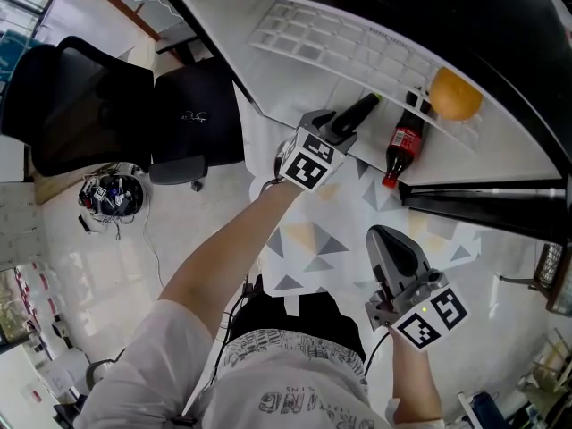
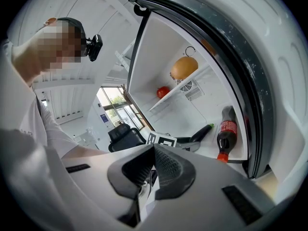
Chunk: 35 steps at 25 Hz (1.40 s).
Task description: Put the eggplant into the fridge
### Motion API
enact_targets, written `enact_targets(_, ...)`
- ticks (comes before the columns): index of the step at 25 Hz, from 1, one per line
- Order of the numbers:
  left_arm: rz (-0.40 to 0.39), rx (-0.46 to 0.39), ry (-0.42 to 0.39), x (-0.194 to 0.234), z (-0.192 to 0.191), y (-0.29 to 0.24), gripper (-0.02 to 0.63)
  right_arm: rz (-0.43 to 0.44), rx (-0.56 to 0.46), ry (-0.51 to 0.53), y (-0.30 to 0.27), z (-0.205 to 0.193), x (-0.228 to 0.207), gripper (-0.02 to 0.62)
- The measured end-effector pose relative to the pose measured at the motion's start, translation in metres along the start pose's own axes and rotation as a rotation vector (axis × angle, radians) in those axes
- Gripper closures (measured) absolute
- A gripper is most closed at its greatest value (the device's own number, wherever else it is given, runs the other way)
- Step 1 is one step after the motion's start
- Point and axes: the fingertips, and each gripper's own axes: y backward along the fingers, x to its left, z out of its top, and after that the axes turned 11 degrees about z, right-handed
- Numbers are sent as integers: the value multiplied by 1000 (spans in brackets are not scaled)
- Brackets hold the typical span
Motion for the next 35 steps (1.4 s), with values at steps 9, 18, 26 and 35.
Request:
enact_targets(9,-26,-14,18,-3,-1,13,330,3,-8,3,-6,1,8,594)
enact_targets(18,-48,-53,15,-7,5,43,330,-2,-33,26,-12,7,23,594)
enact_targets(26,-67,-108,39,-10,16,72,342,-37,-54,42,-11,5,38,594)
enact_targets(35,-76,-116,20,-10,7,111,442,-72,-91,79,-8,10,52,594)
